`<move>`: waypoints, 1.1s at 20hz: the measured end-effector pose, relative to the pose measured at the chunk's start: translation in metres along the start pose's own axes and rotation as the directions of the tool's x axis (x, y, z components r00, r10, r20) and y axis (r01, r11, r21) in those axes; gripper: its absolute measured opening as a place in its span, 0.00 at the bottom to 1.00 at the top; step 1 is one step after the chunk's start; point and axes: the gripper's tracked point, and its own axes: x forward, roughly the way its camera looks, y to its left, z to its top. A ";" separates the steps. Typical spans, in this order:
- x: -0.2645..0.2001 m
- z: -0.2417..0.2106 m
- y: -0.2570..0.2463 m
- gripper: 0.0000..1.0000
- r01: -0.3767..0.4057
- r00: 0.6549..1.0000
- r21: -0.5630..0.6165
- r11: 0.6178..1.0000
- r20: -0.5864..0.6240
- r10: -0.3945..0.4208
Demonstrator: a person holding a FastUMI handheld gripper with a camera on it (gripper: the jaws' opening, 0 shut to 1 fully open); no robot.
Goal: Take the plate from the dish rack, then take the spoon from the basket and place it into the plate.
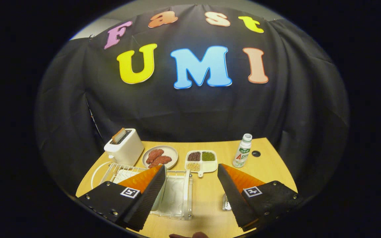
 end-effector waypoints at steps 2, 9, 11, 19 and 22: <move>0.011 -0.012 0.009 0.98 -0.008 0.996 0.029 1.000 -0.085 0.011; 0.044 -0.042 0.050 0.98 -0.040 0.953 0.063 0.997 -0.298 0.057; 0.056 -0.056 0.047 0.98 -0.017 0.928 0.063 0.998 -0.371 0.039; 0.099 -0.088 0.058 0.98 0.077 0.865 0.056 0.995 -0.501 -0.038; 0.108 -0.100 0.059 0.98 0.112 0.840 0.015 0.994 -0.536 -0.087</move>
